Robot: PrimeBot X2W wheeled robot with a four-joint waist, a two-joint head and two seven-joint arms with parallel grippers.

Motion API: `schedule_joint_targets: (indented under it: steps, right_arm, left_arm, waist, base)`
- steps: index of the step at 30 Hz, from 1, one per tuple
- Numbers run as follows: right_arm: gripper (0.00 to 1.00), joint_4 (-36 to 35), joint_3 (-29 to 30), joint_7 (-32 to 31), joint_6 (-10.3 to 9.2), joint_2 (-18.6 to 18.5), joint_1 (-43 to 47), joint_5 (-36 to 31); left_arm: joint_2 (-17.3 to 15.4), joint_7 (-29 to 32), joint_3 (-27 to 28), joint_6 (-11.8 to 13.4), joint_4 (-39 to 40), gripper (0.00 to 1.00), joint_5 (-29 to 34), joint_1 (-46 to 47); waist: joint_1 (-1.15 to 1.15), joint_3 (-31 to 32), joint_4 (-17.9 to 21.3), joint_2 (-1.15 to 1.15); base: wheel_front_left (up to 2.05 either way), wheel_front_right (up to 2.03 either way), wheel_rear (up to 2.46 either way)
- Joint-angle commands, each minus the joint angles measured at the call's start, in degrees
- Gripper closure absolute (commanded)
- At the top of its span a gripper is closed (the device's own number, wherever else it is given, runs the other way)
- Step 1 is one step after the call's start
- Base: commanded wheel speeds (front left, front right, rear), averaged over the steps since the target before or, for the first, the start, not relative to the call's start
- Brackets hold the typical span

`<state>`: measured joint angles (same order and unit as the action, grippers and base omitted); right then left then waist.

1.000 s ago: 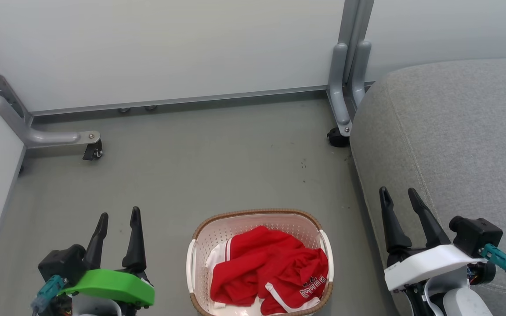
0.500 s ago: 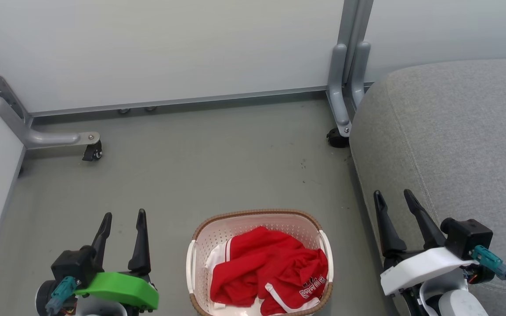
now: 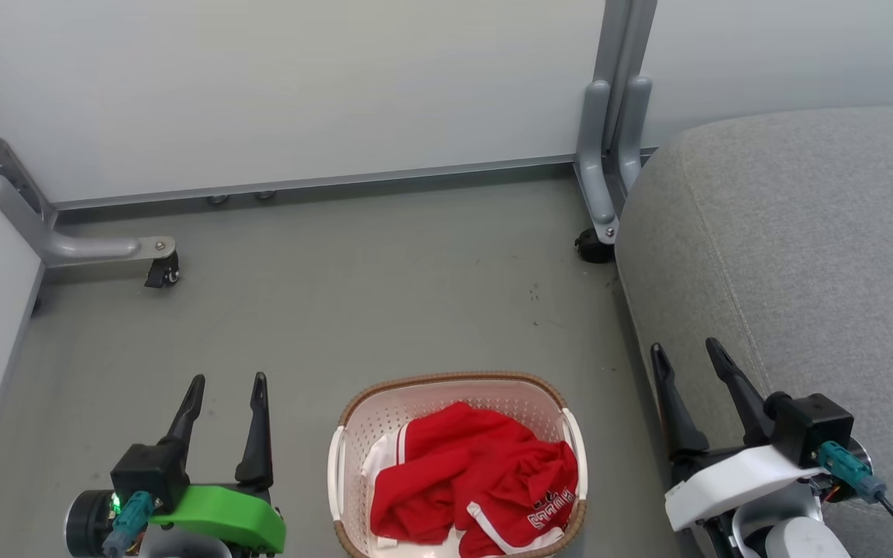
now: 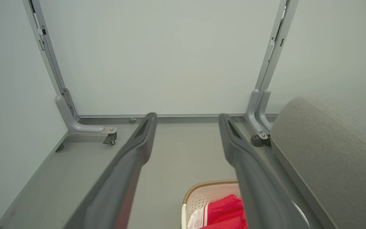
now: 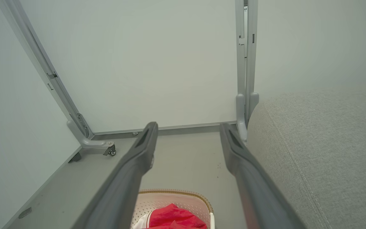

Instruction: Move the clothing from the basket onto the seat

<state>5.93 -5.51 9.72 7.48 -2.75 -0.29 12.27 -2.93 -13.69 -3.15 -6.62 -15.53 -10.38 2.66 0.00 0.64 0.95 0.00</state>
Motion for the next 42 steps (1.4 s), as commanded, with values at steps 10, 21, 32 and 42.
schedule_joint_targets:
  steps: [10,21,32,42]
  right_arm:
    - [0.0,0.4,-0.3,1.3,0.02,-0.2,0.7,-3.8]
    - [0.0,0.9,-0.1,1.7,0.01,-0.2,0.8,-3.9]
    - [0.0,0.6,0.2,1.8,0.01,-0.2,-0.4,-4.4]
    - [0.0,-2.3,-0.4,1.7,0.01,-0.2,-6.3,-3.3]
  left_arm:
    - [-0.1,-1.4,-0.1,-0.3,-0.9,0.0,3.6,-1.1]
    - [0.0,-1.5,-0.1,-0.3,-1.9,0.0,3.5,-0.8]
    - [0.0,-1.5,-0.6,0.1,-1.7,0.0,4.2,-0.1]
    - [-0.1,-1.5,-7.6,-0.7,-4.2,0.0,4.5,8.6]
  waist:
    - [0.0,0.2,0.4,0.0]
    - [0.0,0.4,0.3,0.0]
    - [0.0,-0.4,1.1,0.0]
    - [0.0,-9.7,5.5,0.0]
  base:
    - [0.0,0.0,0.0]
    - [0.0,0.0,0.0]
    - [0.0,0.0,0.0]
    - [0.0,0.0,0.0]
